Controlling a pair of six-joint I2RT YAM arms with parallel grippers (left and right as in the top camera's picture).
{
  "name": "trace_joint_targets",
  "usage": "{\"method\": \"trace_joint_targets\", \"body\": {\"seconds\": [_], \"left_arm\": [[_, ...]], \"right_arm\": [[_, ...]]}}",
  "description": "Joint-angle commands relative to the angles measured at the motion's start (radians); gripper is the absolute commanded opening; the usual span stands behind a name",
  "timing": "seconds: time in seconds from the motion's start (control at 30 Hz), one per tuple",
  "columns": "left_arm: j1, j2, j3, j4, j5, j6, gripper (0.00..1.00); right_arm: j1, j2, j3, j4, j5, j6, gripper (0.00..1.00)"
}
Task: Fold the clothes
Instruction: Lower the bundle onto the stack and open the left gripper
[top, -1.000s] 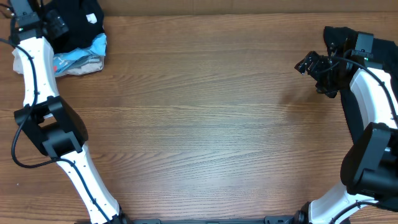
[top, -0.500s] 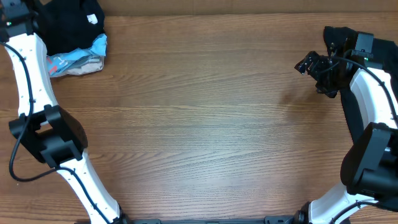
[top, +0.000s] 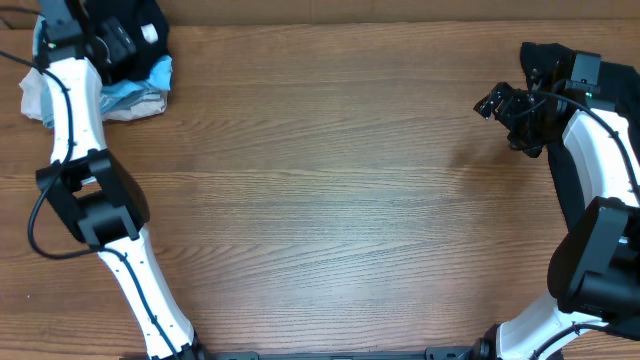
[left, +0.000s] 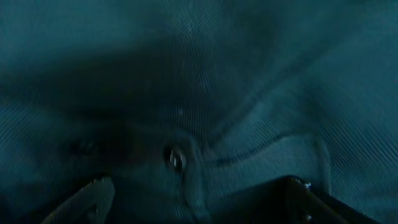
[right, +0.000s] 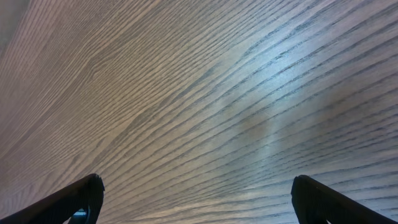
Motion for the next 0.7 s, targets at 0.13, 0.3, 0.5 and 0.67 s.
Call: {"method": "trace_joint_targets", "body": {"seconds": [0.13,0.3,0.5,0.67], "left_arm": [[0.008,-0.021,0.019,-0.014,0.025,0.039,1.00],[0.006,-0.168,0.025,-0.017,0.026,0.034,1.00],[0.006,-0.391,0.025,-0.118,0.061,0.012,1.00],[0.006,-0.557,0.025,-0.366,0.105,-0.027,1.00]], "right_arm": [[0.000,0.000,0.025,0.004,0.000,0.001,1.00],[0.000,0.000,0.025,0.004,0.000,0.001,1.00],[0.000,0.000,0.025,0.004,0.000,0.001,1.00],[0.000,0.000,0.025,0.004,0.000,0.001,1.00]]}}
